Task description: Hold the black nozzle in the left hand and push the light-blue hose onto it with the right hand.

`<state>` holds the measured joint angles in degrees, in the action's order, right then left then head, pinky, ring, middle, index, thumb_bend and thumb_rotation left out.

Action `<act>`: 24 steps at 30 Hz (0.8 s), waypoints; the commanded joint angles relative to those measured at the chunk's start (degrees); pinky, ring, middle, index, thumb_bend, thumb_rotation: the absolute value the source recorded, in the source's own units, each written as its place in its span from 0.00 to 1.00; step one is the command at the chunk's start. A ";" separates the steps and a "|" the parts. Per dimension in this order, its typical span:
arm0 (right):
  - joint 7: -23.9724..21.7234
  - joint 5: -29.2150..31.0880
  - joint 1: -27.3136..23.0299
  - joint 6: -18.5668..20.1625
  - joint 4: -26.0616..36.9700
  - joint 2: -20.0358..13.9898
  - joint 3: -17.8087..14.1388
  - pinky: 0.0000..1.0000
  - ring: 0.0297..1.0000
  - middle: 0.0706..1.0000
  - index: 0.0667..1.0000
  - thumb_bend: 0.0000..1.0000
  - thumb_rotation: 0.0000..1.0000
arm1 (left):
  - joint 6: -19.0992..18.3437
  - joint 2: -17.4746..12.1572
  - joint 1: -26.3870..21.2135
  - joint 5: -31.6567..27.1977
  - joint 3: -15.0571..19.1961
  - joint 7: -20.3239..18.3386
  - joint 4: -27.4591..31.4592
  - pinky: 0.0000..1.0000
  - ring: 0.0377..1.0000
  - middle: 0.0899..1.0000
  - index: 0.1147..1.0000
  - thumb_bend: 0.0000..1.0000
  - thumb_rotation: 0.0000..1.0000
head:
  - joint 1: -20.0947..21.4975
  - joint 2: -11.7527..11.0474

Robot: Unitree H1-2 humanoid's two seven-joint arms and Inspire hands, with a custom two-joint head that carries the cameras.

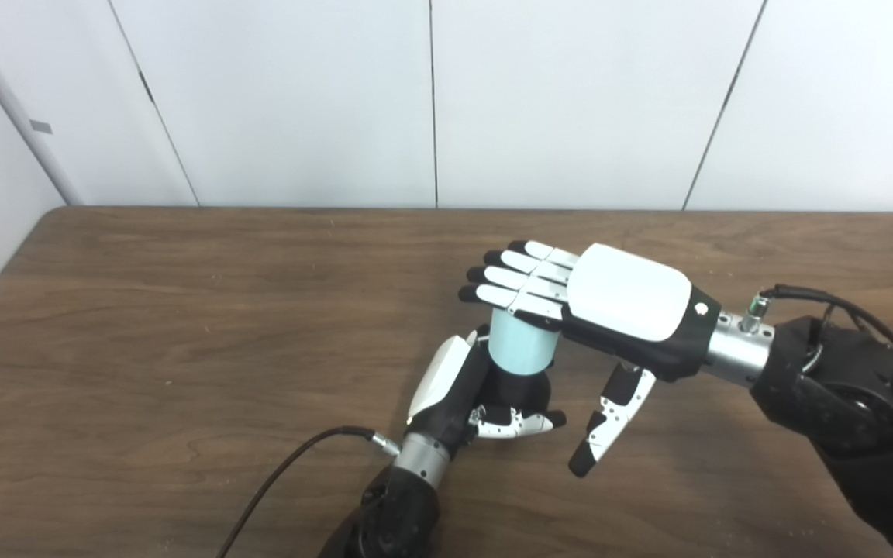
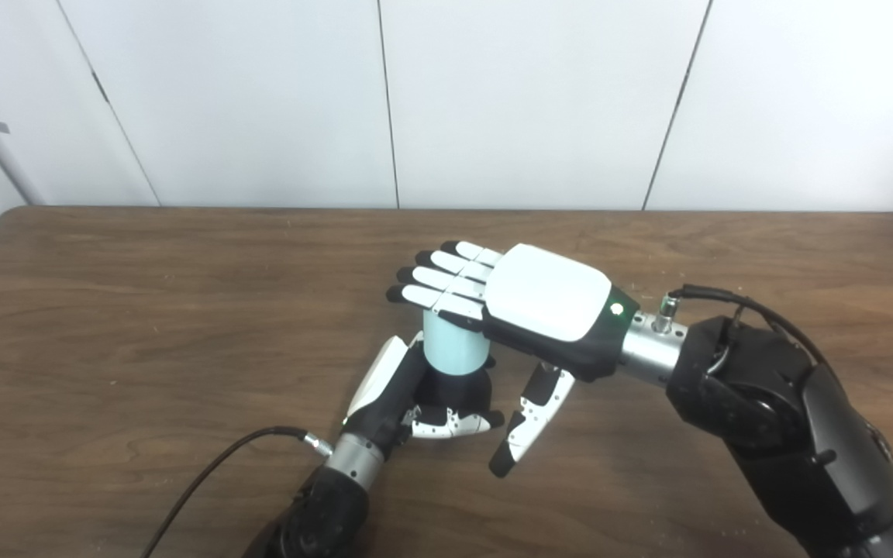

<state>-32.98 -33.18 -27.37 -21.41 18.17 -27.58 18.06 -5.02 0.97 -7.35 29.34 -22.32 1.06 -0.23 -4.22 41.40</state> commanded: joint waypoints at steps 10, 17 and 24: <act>0.04 -0.32 -0.64 -1.53 -0.05 -1.26 0.60 1.00 1.00 1.00 1.00 0.90 0.68 | -0.46 -0.99 2.27 0.27 -0.36 -1.06 -0.97 1.00 0.84 0.77 0.42 0.51 0.07 | 0.00 0.14; 0.53 -0.92 -0.20 -2.14 0.13 -1.68 0.94 1.00 1.00 1.00 1.00 0.89 0.70 | -0.46 -0.99 2.29 0.01 -0.26 -1.18 -0.87 1.00 0.84 0.77 0.42 0.51 0.07 | 0.04 0.24; 0.12 -0.95 -0.16 -1.80 1.20 -2.12 1.18 1.00 1.00 1.00 1.00 0.89 0.71 | -0.44 -0.90 2.41 -0.08 -0.18 -1.09 -0.85 1.00 0.84 0.77 0.42 0.51 0.07 | 0.12 0.33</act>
<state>-31.86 -33.99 -27.24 -22.49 18.34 -28.57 18.71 -5.01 0.91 -7.30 29.21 -22.29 0.91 -0.11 -4.04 41.66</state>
